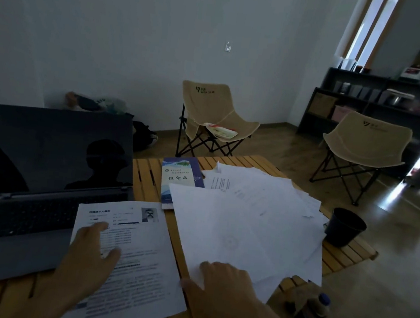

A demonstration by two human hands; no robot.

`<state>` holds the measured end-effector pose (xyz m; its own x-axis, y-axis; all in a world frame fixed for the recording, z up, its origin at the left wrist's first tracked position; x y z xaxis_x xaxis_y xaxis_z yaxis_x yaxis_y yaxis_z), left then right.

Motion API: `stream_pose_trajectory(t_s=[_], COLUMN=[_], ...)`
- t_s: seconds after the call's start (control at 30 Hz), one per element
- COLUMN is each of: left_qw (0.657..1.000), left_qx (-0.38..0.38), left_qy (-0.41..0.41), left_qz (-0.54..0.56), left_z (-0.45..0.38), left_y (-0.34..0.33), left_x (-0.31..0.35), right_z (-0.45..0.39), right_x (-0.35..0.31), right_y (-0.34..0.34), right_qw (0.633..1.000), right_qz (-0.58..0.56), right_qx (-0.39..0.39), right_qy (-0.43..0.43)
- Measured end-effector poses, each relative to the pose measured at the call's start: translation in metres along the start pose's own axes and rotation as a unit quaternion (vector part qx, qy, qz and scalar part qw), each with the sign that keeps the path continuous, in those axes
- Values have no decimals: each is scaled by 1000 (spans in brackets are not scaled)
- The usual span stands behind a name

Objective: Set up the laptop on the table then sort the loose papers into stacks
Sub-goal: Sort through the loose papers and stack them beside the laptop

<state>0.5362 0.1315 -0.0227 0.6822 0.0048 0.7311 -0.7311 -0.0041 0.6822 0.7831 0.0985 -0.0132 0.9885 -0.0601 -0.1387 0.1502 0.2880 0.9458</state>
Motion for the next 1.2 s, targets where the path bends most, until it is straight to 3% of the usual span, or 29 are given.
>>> stream_pose_trajectory(t_s=[0.07, 0.13, 0.2, 0.27, 0.37, 0.53, 0.73, 0.8, 0.9, 1.03, 1.1, 1.2], left_qw=[999, 994, 986, 978, 969, 963, 961, 970, 992, 994, 986, 961], left_qx=[-25, -57, -87, -101, -113, -109, -109, -89, -45, -7, -8, -13], left_qy=[-10, -12, -8, -8, -10, -26, -35, -42, -76, -97, -114, -126], left_qz=[-34, -91, -144, -182, -218, -246, -251, -221, -89, 57, 118, 244], left_z=[2, 1, 0, -4, -10, -15, -11, -9, -7, -2, -1, 4], left_y=[-6, -10, -12, -14, -17, -21, -20, -20, -21, -15, -12, 0], left_x=[-4, -11, -16, -19, -18, -20, -17, -14, 2, 33, 46, 69], right_z=[-16, -52, -86, -113, -133, -149, -128, -110, -67, -3, 16, 29], right_x=[11, 46, 88, 122, 145, 152, 126, 115, 98, 84, 88, 89], right_y=[7, 27, 44, 51, 51, 45, 70, 91, 129, 178, 188, 178], right_qw=[995, 980, 967, 962, 962, 967, 964, 967, 963, 940, 912, 865], right_qz=[-99, -133, -113, -92, -80, -96, -213, -226, -228, -237, -312, -447], right_qx=[2, 124, 175, 135, 76, 25, 14, 59, 139, 242, 260, 207], right_qy=[-27, -73, -146, -217, -250, -233, -159, -105, -45, 34, 59, 99])
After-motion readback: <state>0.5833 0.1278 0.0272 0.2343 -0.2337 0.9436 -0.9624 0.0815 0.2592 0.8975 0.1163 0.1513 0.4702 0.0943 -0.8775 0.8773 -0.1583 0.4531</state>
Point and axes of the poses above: each hand's wrist, its own z-axis away from the middle knuckle, its own y-axis out of the back of the hand, x = y × z, the point moved 4 cm from there along -z, towards the middle knuckle, and after that the axes turned 8 degrees about -y, right-handed, at the moved point
